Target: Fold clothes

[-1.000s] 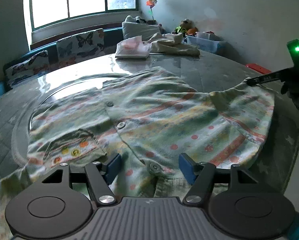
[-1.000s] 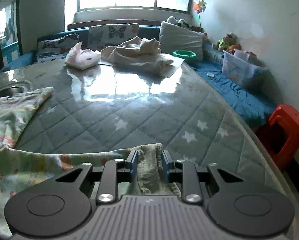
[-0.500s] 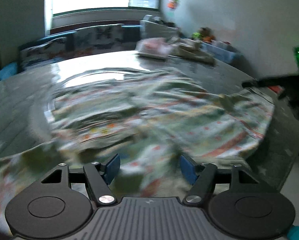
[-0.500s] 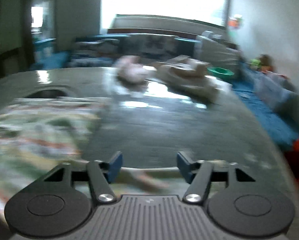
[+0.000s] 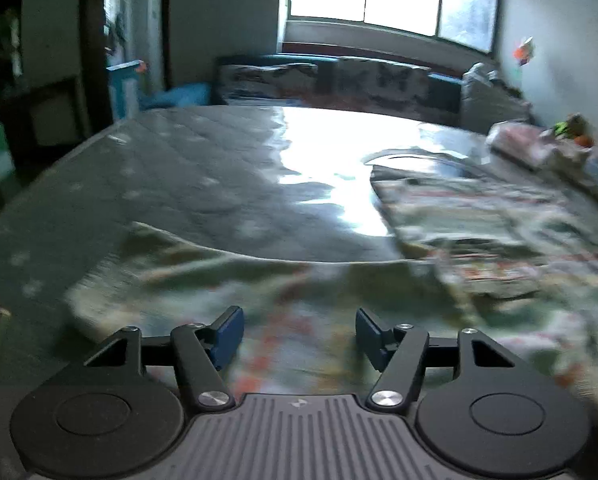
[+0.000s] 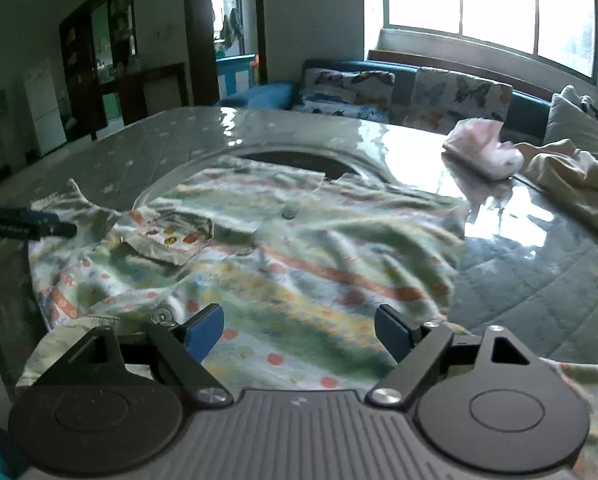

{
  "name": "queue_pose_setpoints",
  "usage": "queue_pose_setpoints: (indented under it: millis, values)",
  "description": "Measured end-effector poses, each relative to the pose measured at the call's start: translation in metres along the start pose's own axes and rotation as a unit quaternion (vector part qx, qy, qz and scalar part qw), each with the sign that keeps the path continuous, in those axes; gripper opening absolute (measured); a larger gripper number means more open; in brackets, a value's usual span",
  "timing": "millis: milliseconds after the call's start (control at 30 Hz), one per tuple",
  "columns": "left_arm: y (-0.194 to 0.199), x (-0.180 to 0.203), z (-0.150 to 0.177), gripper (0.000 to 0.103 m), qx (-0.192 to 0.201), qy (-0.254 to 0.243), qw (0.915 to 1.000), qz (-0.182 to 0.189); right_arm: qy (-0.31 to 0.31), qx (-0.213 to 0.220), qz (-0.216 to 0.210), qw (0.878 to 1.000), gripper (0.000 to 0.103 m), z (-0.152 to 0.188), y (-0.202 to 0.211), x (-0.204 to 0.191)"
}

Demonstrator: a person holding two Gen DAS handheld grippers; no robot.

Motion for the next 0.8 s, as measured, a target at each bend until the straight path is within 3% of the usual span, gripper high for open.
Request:
queue_pose_setpoints:
  millis: [200, 400, 567, 800]
  values:
    - [-0.015, -0.047, -0.011, 0.063, 0.005, 0.032, 0.9980, -0.055, -0.001, -0.016, 0.001, 1.000, 0.088, 0.004, -0.012, -0.001]
    - [-0.028, -0.068, -0.024, 0.063, 0.001, 0.028, 0.9957, -0.088, 0.006, -0.024, -0.001, 1.000, 0.096, 0.009, -0.021, -0.003]
    - [-0.033, -0.071, -0.033, 0.061, -0.005, 0.031, 0.9958, -0.086, 0.015, -0.026, -0.002, 1.000, 0.103, 0.011, -0.022, -0.007]
    - [-0.021, -0.078, -0.040, 0.062, 0.007, 0.064, 0.9946, -0.081, 0.019, -0.016, 0.000, 1.000, 0.103, 0.012, -0.024, -0.008]
Point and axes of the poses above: each gripper's, at about its wrist camera, not at the fingertips, and y roughly against the way its jaws point, x to its right, z to its underside, the point moved 5 cm from there along -y, roughly the way its jaws point, and after that the axes turned 1 degree about -x, right-handed, at the moved point
